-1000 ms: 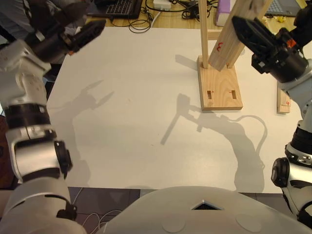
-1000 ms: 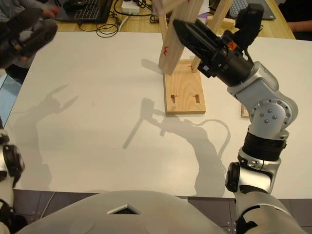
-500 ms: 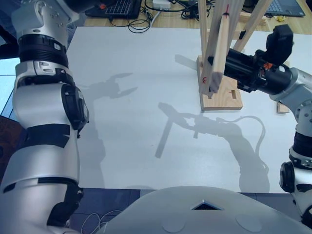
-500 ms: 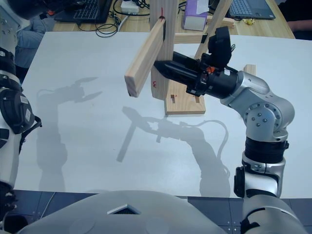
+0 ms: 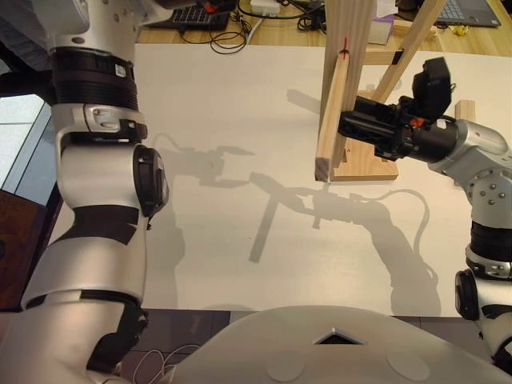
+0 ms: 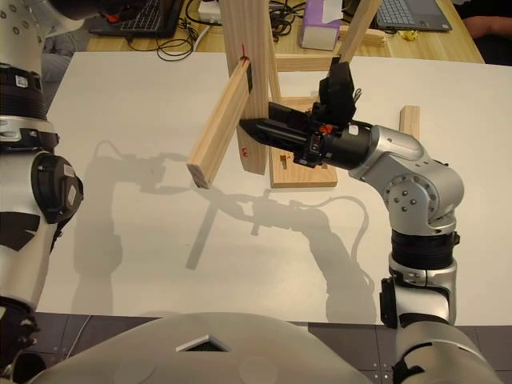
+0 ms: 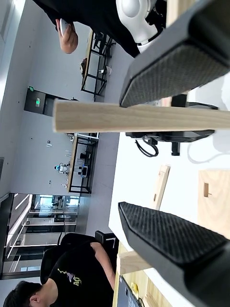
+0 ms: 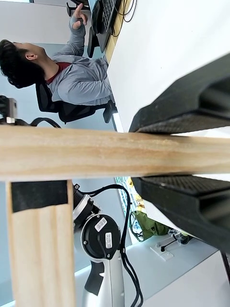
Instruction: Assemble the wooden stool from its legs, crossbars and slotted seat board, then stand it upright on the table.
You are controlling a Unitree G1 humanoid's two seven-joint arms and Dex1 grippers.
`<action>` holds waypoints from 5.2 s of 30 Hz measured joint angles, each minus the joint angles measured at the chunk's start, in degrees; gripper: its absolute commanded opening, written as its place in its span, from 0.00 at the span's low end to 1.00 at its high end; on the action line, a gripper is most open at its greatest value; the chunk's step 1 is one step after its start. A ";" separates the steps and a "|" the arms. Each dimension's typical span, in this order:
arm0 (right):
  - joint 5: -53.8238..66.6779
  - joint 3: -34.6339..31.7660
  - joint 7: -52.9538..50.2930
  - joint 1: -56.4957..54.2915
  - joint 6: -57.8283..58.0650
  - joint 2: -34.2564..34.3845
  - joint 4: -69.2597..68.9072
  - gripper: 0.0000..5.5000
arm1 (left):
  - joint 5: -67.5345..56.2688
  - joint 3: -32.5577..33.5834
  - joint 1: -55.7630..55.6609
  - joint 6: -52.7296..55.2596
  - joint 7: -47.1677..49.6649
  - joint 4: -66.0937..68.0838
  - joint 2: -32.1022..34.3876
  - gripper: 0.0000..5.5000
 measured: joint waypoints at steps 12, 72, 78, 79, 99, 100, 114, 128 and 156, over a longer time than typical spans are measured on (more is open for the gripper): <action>-2.74 1.41 -0.45 0.04 -1.32 2.20 0.40 0.19 | -5.31 -1.01 5.77 8.43 5.83 -10.72 -3.49 0.41; -56.12 3.45 -15.93 16.57 -45.74 -11.73 32.37 0.02 | -2.94 10.03 40.52 -8.93 82.83 -51.77 -31.43 0.19; -58.20 8.30 -17.04 12.38 -47.56 -6.24 34.52 0.00 | 2.75 5.51 45.49 -11.38 85.29 -51.86 -31.46 0.19; -58.45 9.16 -16.97 11.81 -47.68 -5.27 34.22 0.00 | 3.23 5.54 45.53 -12.36 85.64 -51.84 -31.48 0.19; -53.87 5.82 -13.64 8.83 -45.26 -5.34 32.15 0.00 | 8.17 -4.44 46.12 -20.56 92.68 -49.76 -32.59 0.19; -53.87 5.80 -13.64 8.83 -45.25 -5.35 32.14 0.00 | 8.18 -4.85 46.11 -20.76 92.82 -49.23 -32.58 0.19; -53.75 5.80 -11.88 9.82 -44.92 -6.44 30.98 0.00 | 10.61 -12.72 51.69 -29.48 95.05 -42.64 -29.16 0.19; -53.46 5.87 -11.96 9.92 -43.95 -5.92 29.62 0.00 | 9.29 -16.55 50.96 -34.84 93.10 -36.98 -29.19 0.19; -53.26 6.38 -13.10 13.29 -44.12 -4.24 28.97 0.00 | 20.35 -15.28 39.31 -29.83 88.21 -25.60 -35.17 0.19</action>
